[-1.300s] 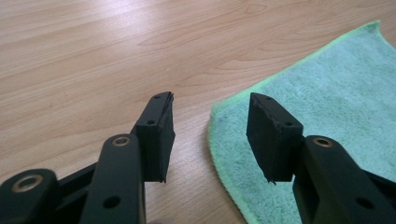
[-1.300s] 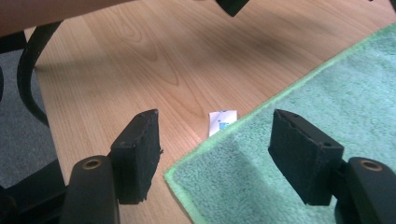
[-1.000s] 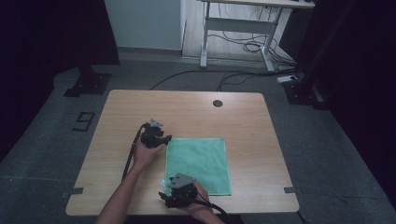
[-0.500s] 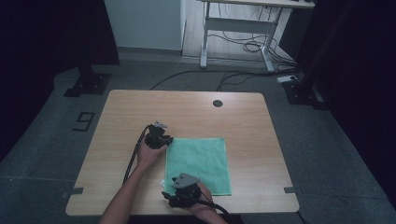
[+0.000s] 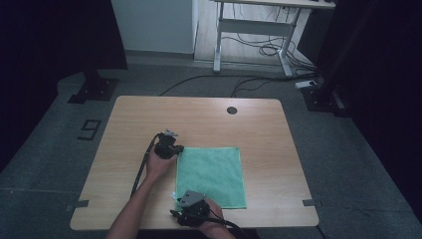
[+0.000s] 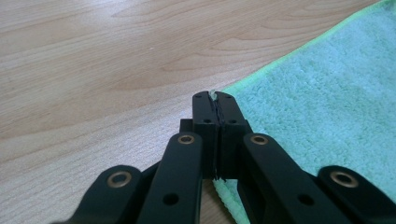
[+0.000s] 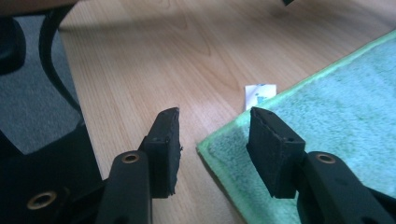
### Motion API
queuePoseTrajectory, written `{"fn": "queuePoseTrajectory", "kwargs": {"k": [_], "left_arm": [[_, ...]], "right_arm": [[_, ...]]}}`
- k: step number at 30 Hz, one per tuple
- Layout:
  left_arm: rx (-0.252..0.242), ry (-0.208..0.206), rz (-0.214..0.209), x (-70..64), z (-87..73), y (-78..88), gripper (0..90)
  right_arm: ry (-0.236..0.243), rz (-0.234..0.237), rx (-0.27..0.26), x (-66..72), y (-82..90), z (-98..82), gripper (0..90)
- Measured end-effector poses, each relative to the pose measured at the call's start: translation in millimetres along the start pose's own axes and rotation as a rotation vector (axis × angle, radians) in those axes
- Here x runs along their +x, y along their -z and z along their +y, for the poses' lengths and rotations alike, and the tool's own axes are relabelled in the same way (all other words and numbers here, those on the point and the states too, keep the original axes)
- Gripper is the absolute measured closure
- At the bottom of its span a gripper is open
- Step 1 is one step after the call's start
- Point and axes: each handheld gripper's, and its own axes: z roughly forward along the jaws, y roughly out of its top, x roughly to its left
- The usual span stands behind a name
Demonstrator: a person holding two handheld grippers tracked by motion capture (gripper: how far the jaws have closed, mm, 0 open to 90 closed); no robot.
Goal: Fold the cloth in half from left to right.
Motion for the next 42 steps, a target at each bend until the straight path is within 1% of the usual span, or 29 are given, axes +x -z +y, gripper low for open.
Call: {"fn": "queuePoseTrajectory", "kwargs": {"k": [2, 5, 7, 10, 12, 14, 18, 20, 21, 24, 27, 28, 29, 33, 37, 39, 42], "left_arm": [[0.003, 0.000, -0.004, -0.9, -0.1, 0.5, 89.1], [-0.006, 0.017, -0.016, -2.2, -1.9, 0.7, 89.1], [-0.008, 0.014, -0.016, -4.7, -2.9, 0.6, 89.2], [-0.009, 0.010, -0.015, -6.5, -2.7, 1.0, 89.2], [-0.018, 0.015, -0.022, -7.5, -0.4, 3.6, 89.2], [-0.029, 0.023, -0.024, -7.1, 2.5, 7.4, 89.1], [-0.043, 0.019, -0.025, -7.8, 8.1, 14.5, 89.1], [-0.047, 0.020, -0.026, -8.2, 9.4, 16.0, 89.0], [-0.053, 0.023, -0.036, -8.7, 11.4, 18.8, 88.9], [-0.058, 0.015, -0.035, -10.3, 13.5, 22.3, 88.9], [-0.063, 0.012, -0.035, -11.9, 15.0, 25.2, 88.9], [-0.067, 0.008, -0.035, -12.1, 15.5, 26.5, 88.9], [-0.079, 0.013, -0.042, -12.3, 17.1, 29.8, 88.9], [-0.095, 0.010, -0.050, -13.0, 23.5, 37.5, 89.1], [-0.104, -0.003, -0.047, -16.3, 28.1, 43.2, 89.2], [-0.106, -0.008, -0.046, -17.6, 29.2, 45.7, 89.3], [-0.111, -0.007, -0.044, -17.0, 30.1, 50.1, 89.3]], "right_arm": [[0.001, -0.018, 0.019, 0.9, -3.2, -1.2, 56.3], [-0.012, -0.035, 0.021, -0.8, -3.0, -0.8, 60.4], [-0.027, -0.040, 0.020, -3.0, -2.8, -1.0, 65.7], [-0.032, -0.059, 0.024, -4.9, -1.9, -0.9, 74.9], [-0.036, -0.074, 0.028, -6.4, -1.3, -0.7, 81.2], [-0.046, -0.075, 0.020, -8.0, 1.0, -0.7, 84.3], [-0.058, -0.070, -0.020, -9.3, 7.2, 1.2, 85.4], [-0.060, -0.065, -0.025, -9.7, 8.4, 1.5, 85.4], [-0.060, -0.071, -0.039, -10.1, 10.6, 1.6, 85.3], [-0.075, -0.065, -0.060, -10.6, 13.1, 2.2, 85.3], [-0.080, -0.070, -0.080, -10.4, 15.4, 3.9, 85.3], [-0.085, -0.068, -0.084, -10.6, 16.1, 4.6, 85.3], [-0.093, -0.063, -0.095, -10.9, 17.9, 6.2, 85.4], [-0.090, -0.070, -0.132, -9.9, 26.9, 12.1, 85.3], [-0.098, -0.074, -0.148, -10.1, 32.7, 12.7, 85.4], [-0.103, -0.074, -0.153, -10.1, 33.3, 13.1, 85.4], [-0.097, -0.070, -0.157, -8.7, 31.7, 15.7, 85.4]]}}
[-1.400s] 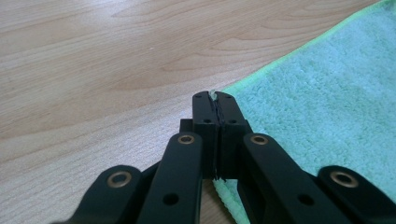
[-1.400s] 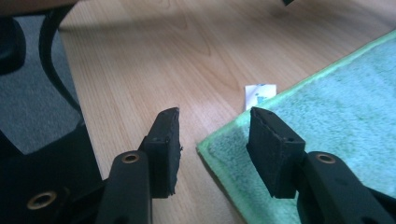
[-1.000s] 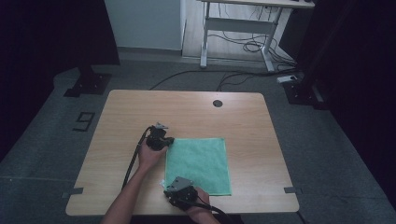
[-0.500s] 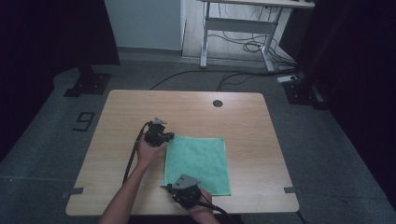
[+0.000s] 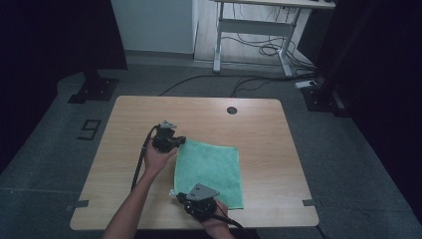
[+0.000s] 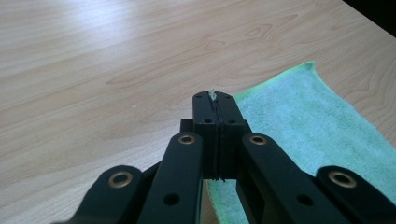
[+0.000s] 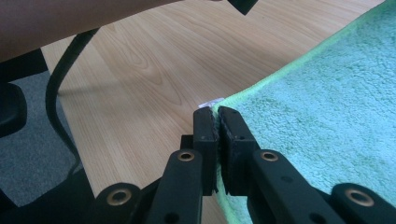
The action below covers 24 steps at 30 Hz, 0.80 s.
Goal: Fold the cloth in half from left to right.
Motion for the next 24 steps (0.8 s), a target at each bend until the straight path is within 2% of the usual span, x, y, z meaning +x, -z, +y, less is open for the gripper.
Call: {"fn": "queuePoseTrajectory", "kwargs": {"k": [5, 7, 12, 15, 19, 24], "left_arm": [[0.002, 0.003, 0.023, 6.6, 6.3, 11.9, 89.3], [0.005, 0.004, 0.025, 7.2, 7.5, 14.6, 89.3], [0.028, 0.006, 0.023, 6.5, 5.8, 11.6, 89.3], [0.021, 0.000, 0.031, 5.6, 5.2, 9.7, 89.4], [0.001, 0.003, 0.034, 5.6, 7.7, 12.4, 89.5], [-0.012, 0.001, 0.044, 8.7, 13.2, 20.9, 89.6]], "right_arm": [[0.009, 0.019, -0.037, 6.8, -1.7, 16.9, 85.4], [0.030, 0.018, -0.047, 10.2, -0.7, 22.5, 85.4], [0.011, 0.024, -0.023, 8.1, -3.1, 12.3, 85.6], [0.006, 0.026, -0.010, 7.5, -2.9, 5.3, 85.8], [0.030, 0.023, -0.018, 10.9, -2.1, 6.4, 85.9], [0.018, 0.024, -0.031, 8.1, -2.6, 10.3, 86.1]]}}
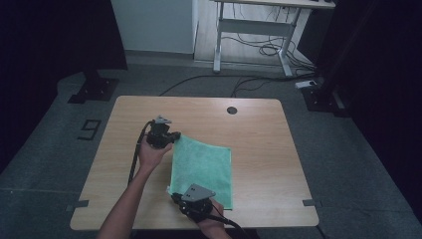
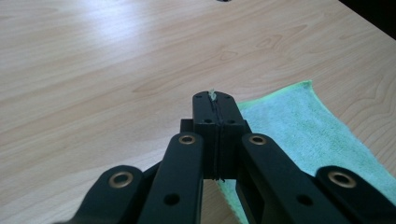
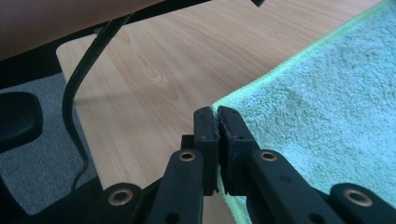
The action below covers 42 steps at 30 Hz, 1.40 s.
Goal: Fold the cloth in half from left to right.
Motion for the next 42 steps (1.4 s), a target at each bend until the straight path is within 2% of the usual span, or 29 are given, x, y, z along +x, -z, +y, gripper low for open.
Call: {"fn": "queuePoseTrajectory", "kwargs": {"k": [1, 3, 6, 11, 14, 16, 23, 26, 32, 35, 42], "left_arm": [[0.009, -0.002, 0.003, 1.5, 2.4, 2.0, 89.6], [0.008, 0.001, 0.007, 2.9, 4.2, 4.7, 89.6], [0.016, -0.001, 0.009, 4.1, 2.0, 4.9, 89.6], [0.035, 0.015, 0.004, 6.6, -7.0, -3.1, 89.5], [0.045, 0.016, 0.002, 6.6, -8.2, -4.9, 89.6], [0.042, 0.014, 0.002, 7.0, -6.9, -3.1, 89.6], [0.023, 0.017, 0.019, 14.9, -2.4, 14.2, 89.6], [0.021, 0.021, 0.022, 17.4, -3.1, 16.7, 89.5], [0.027, 0.026, 0.014, 14.1, -4.4, 8.8, 89.6], [0.038, 0.023, 0.001, 7.6, -2.4, -0.7, 89.5], [0.057, 0.018, -0.002, -2.3, 1.9, -12.6, 89.5]], "right_arm": [[0.003, 0.001, -0.001, 0.3, -0.7, 1.9, 86.1], [0.040, -0.005, -0.007, 4.6, -1.6, 11.3, 86.1], [0.056, 0.008, -0.017, 8.4, -1.4, 19.1, 86.0], [0.028, 0.009, 0.005, 5.1, -3.0, 7.8, 86.0], [0.003, 0.018, 0.008, 3.6, -3.7, 2.0, 86.0], [0.003, 0.021, 0.007, 4.6, -5.1, 1.3, 86.0], [0.019, 0.045, -0.043, 13.7, -9.9, 16.5, 86.1], [0.030, 0.047, -0.057, 17.0, -9.6, 19.2, 86.1], [0.021, 0.043, -0.052, 15.9, -7.8, 16.0, 86.0], [0.008, 0.032, -0.052, 12.1, -3.2, 12.2, 86.0], [-0.012, 0.015, -0.050, 4.8, 5.2, 3.9, 85.9]]}}
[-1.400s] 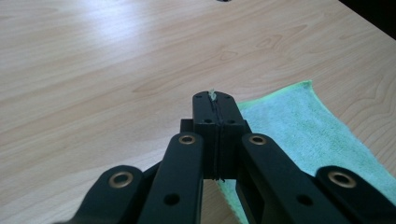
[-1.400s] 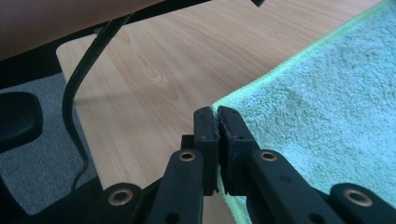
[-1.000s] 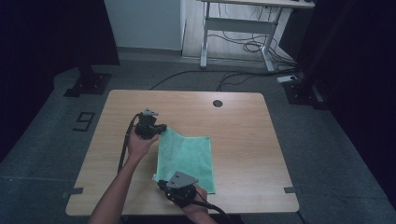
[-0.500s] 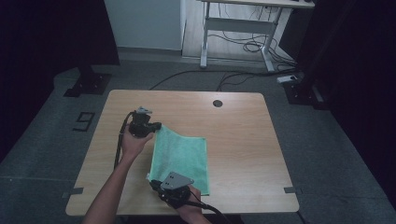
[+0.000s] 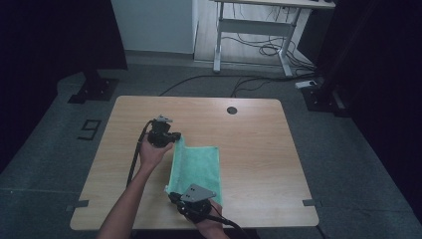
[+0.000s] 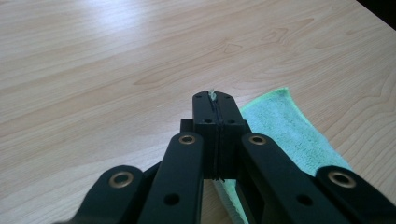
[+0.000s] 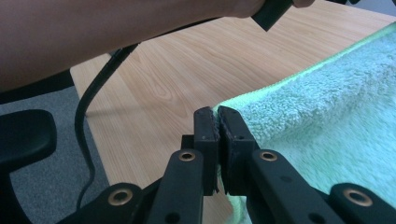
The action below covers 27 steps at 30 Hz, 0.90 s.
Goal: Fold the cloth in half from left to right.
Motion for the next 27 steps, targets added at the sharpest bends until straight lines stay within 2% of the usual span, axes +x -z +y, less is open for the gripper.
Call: {"fn": "queuePoseTrajectory", "kwargs": {"k": [15, 27], "left_arm": [[0.015, -0.025, -0.016, -18.3, 5.6, -15.5, 89.5], [0.028, -0.034, -0.021, -26.6, 8.5, -24.1, 89.5]], "right_arm": [[-0.024, -0.027, 0.005, -9.4, 16.0, -11.3, 85.9], [-0.059, -0.048, 0.000, -17.6, 27.4, -23.8, 86.0]]}}
